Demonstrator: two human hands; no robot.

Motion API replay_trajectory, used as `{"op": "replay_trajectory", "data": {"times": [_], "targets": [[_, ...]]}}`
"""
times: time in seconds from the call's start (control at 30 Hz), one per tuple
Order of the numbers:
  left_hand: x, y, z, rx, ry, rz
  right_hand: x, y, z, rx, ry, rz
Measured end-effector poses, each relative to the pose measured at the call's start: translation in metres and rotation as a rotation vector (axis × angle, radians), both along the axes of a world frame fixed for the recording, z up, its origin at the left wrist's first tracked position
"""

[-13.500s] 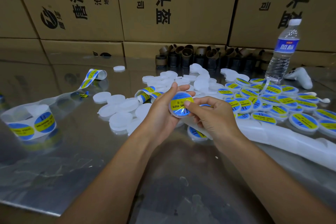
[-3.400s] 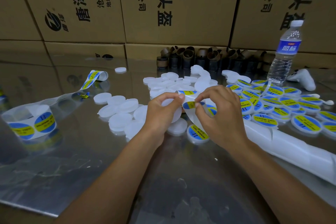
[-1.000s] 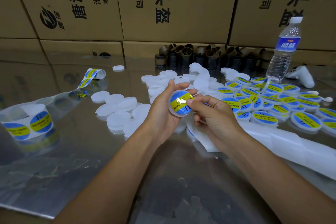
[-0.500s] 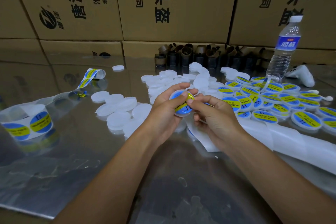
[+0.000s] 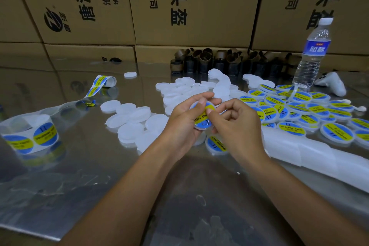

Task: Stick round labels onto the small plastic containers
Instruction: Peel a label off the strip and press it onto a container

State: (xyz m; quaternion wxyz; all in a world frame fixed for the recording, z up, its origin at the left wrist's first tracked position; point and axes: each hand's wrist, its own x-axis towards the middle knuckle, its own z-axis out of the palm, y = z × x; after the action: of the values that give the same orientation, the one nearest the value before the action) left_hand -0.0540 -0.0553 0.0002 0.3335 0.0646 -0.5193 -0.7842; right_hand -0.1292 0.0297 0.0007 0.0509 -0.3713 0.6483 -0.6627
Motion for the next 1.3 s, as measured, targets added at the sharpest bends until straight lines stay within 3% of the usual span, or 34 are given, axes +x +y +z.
{"op": "replay_trajectory", "data": {"times": [0.3, 0.43, 0.5, 0.7, 0.8, 1.03, 1.3], "targets": [[-0.001, 0.004, -0.002, -0.079, -0.064, -0.029, -0.005, 0.000, -0.004, 0.108, 0.301, -0.108], [0.000, 0.002, 0.000, -0.021, 0.025, -0.052, -0.004, 0.002, -0.004, 0.198, 0.435, -0.191], [0.000, 0.001, 0.001, 0.014, 0.067, -0.067, -0.004, 0.001, -0.003, 0.154, 0.319, -0.161], [0.001, 0.000, 0.002, 0.003, 0.087, -0.083, -0.003, 0.004, 0.009, -0.052, -0.082, 0.209], [0.001, 0.001, 0.001, -0.035, 0.040, -0.056, -0.004, 0.004, 0.008, -0.078, -0.053, 0.231], [-0.001, 0.002, -0.005, -0.165, -0.153, 0.077, -0.009, 0.003, 0.007, -0.126, -0.042, 0.065], [-0.001, 0.002, -0.006, -0.211, -0.148, 0.038, -0.010, 0.003, 0.007, -0.115, -0.063, -0.007]]}}
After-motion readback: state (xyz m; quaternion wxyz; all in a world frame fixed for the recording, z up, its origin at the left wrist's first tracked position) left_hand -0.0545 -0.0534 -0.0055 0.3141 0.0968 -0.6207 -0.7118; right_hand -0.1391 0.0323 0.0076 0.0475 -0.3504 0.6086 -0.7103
